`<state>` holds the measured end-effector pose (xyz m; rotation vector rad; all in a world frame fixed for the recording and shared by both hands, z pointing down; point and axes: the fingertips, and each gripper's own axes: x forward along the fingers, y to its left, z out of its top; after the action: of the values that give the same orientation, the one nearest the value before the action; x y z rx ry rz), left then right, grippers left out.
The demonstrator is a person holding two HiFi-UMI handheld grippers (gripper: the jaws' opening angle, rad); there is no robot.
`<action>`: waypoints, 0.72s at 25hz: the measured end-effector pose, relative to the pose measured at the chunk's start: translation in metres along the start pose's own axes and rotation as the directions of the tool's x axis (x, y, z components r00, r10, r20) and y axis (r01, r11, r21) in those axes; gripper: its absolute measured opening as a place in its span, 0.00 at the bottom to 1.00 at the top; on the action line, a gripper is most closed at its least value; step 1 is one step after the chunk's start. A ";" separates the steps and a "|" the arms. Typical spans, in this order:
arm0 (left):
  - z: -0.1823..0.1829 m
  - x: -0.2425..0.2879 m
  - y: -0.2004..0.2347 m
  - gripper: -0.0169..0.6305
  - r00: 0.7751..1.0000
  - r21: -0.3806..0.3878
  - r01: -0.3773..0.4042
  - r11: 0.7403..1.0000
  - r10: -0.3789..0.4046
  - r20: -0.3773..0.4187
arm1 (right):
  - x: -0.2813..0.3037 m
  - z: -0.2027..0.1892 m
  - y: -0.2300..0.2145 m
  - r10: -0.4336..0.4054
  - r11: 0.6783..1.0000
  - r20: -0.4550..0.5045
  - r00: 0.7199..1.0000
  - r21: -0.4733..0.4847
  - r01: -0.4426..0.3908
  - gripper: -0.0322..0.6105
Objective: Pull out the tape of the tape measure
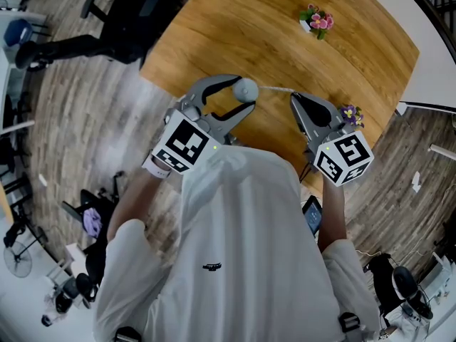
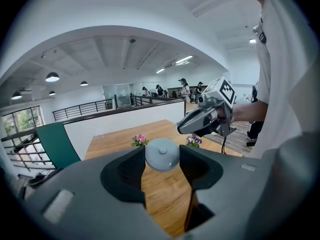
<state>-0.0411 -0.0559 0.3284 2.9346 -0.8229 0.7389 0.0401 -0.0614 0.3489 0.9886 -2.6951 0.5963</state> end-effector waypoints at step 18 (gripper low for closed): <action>-0.020 -0.013 0.017 0.39 0.999 -0.050 -0.034 0.998 0.032 -0.033 | -0.042 -0.007 -0.075 -0.289 0.951 0.007 0.957 0.119 0.286 0.06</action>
<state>-0.0680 -0.0619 0.3385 2.8635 -0.8763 0.7531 0.1217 -0.0864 0.3642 1.3961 -2.4897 0.6907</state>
